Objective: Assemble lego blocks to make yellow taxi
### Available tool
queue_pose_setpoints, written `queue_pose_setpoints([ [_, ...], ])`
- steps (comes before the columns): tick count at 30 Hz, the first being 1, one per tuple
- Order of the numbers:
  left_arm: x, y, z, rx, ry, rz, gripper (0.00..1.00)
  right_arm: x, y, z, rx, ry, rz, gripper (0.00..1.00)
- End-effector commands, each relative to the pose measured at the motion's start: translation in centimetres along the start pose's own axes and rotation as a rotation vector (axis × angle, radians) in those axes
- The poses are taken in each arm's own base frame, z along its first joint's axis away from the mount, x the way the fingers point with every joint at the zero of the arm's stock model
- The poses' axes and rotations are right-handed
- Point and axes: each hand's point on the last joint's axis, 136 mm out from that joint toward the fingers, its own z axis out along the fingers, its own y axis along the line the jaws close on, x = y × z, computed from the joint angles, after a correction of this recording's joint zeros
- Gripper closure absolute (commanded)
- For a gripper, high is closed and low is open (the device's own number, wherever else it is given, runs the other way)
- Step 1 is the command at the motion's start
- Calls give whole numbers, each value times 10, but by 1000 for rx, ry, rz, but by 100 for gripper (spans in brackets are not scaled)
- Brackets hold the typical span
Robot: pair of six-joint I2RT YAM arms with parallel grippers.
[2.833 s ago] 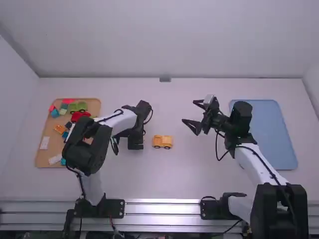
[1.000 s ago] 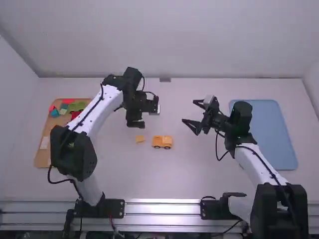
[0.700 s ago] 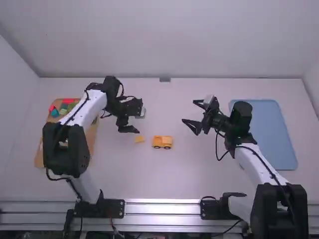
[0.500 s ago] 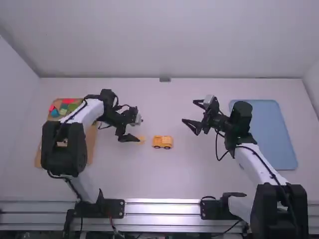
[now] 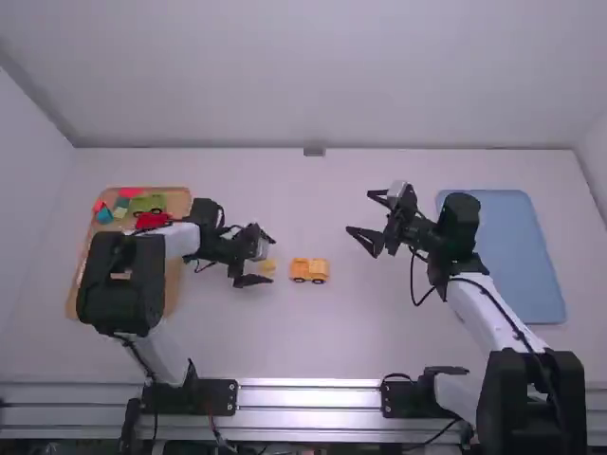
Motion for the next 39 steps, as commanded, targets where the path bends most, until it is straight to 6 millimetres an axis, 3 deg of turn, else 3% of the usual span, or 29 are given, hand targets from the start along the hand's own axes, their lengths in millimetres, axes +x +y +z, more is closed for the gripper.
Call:
queue_pose_setpoints([
  [1,6,-8,5,-26,-16,-159,1,4,2,0,-7,4,12,1],
  [7,27,3,10,-186,7,-258,1,4,2,0,-8,4,12,1],
  [14,38,-4,11,-208,40,-271,1,4,2,0,-8,4,12,1],
  [18,51,2,6,-247,78,-290,1,4,2,0,-9,4,8,1],
  [27,50,1,-10,-231,-68,-275,1,4,2,1,-10,4,8,1],
  [39,55,4,9,-209,-68,-233,1,4,2,0,-10,4,8,1],
])
